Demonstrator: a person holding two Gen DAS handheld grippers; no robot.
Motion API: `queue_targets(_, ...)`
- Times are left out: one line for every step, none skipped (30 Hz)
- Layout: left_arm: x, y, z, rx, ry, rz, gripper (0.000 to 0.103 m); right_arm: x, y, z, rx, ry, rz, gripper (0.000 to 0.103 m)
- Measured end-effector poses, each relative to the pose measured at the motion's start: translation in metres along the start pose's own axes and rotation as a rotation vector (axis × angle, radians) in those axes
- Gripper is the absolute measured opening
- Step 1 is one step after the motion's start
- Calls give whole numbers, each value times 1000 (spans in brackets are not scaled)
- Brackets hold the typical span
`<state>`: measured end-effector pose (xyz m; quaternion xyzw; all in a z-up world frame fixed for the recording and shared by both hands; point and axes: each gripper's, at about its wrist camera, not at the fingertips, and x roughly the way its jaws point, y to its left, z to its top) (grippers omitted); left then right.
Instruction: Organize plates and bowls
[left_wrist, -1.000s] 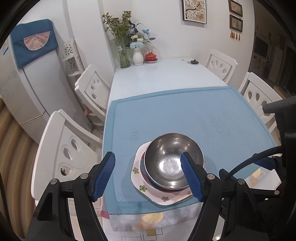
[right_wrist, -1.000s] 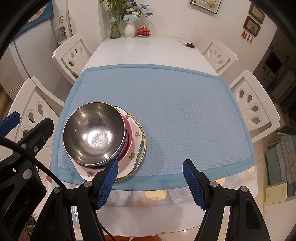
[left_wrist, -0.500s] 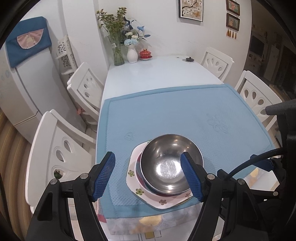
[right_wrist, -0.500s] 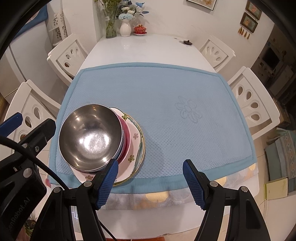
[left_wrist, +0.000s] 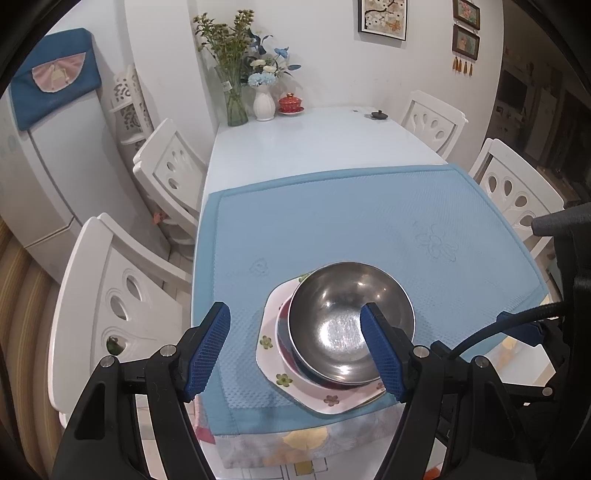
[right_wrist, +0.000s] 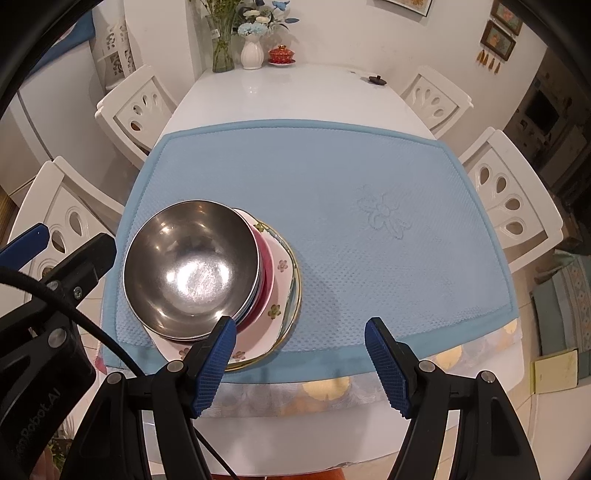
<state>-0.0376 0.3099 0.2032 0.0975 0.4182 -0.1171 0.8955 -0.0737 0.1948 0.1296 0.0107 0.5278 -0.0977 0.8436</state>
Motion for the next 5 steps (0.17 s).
queue_targets(1, 0, 0, -6, -3, -5, 71, 0, 0, 0, 0, 0, -2, 70)
queue_targets(1, 0, -1, -11, -4, -12, 71, 0, 0, 0, 1, -1, -2, 70)
queue_targets(2, 0, 0, -14, -3, -14, 71, 0, -1, 1, 3, -1, -1, 70)
queue_targets(2, 0, 0, -17, -3, -9, 71, 0, -2, 1, 4, -2, 0, 70)
queue_targets(3, -1, 1, -20, 0, -2, 71, 0, -3, 1, 2, -2, 1, 70)
